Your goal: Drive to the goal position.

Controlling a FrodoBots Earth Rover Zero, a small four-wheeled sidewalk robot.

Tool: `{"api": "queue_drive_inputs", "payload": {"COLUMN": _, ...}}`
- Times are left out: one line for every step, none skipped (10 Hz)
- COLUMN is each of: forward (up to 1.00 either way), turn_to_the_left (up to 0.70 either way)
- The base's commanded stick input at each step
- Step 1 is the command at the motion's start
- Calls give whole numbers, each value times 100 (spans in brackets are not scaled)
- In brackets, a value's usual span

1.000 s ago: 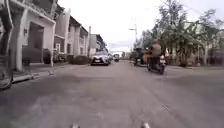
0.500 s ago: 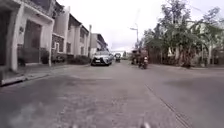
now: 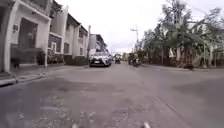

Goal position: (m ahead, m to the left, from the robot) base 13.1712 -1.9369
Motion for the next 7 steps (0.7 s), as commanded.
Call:
{"api": "queue_drive_inputs", "payload": {"forward": 70, "turn_to_the_left": -2}}
{"api": "queue_drive_inputs", "payload": {"forward": 70, "turn_to_the_left": 0}}
{"api": "queue_drive_inputs", "payload": {"forward": 70, "turn_to_the_left": 0}}
{"api": "queue_drive_inputs", "payload": {"forward": 83, "turn_to_the_left": 0}}
{"api": "queue_drive_inputs", "payload": {"forward": 85, "turn_to_the_left": 0}}
{"api": "queue_drive_inputs", "payload": {"forward": 85, "turn_to_the_left": 0}}
{"api": "queue_drive_inputs", "payload": {"forward": 85, "turn_to_the_left": 0}}
